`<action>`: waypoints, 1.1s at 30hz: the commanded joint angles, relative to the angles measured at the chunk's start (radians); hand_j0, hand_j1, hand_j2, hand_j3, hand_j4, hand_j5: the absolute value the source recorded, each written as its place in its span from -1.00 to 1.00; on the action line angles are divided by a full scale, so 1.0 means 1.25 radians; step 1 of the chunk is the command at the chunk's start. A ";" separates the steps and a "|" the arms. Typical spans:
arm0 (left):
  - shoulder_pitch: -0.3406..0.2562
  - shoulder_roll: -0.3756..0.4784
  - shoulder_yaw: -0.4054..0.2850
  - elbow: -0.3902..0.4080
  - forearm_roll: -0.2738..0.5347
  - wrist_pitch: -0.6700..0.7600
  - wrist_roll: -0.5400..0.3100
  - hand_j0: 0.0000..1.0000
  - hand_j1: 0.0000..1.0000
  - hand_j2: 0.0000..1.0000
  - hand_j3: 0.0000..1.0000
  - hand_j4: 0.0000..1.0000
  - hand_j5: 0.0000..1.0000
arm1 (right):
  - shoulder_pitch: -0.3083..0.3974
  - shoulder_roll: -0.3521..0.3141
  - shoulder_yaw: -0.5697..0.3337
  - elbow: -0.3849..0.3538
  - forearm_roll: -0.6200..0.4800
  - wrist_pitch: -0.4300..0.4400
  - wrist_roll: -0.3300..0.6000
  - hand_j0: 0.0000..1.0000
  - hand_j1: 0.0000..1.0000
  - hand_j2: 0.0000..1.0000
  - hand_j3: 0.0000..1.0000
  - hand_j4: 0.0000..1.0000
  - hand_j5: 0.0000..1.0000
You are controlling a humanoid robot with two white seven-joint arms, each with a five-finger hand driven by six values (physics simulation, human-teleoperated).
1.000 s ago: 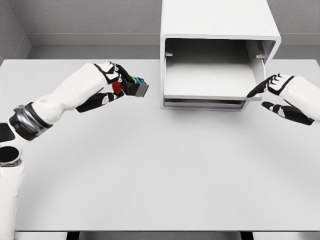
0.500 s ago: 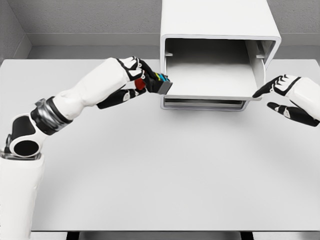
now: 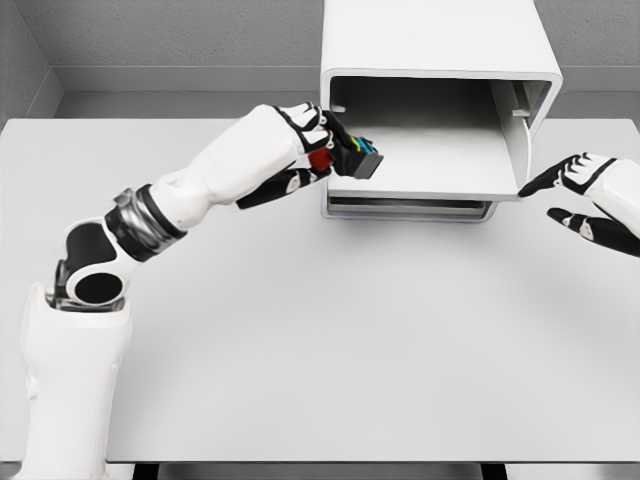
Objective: Slide open multi-storey tabletop storage cabinets and put open load switch and slide close multi-storey tabletop storage cabinets
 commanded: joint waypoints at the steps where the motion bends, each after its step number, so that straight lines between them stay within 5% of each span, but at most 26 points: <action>1: -0.001 -0.019 -0.010 0.005 -0.014 0.002 0.001 -0.49 -0.49 -0.49 -0.49 -0.49 -0.49 | 0.002 -0.001 -0.003 0.000 -0.006 0.001 0.000 0.25 0.25 0.25 0.25 0.25 0.25; 12: -0.010 -0.036 -0.012 0.020 -0.105 0.002 0.001 -0.49 -0.49 -0.49 -0.49 -0.49 -0.49 | 0.007 -0.001 -0.004 -0.001 -0.006 0.001 0.000 0.26 0.26 0.26 0.26 0.26 0.26; 33: -0.096 -0.036 -0.103 0.079 -0.136 0.002 0.001 -0.49 -0.49 -0.49 -0.49 -0.49 -0.49 | 0.056 0.005 -0.031 0.000 -0.004 0.001 0.001 0.40 0.40 0.40 0.40 0.40 0.40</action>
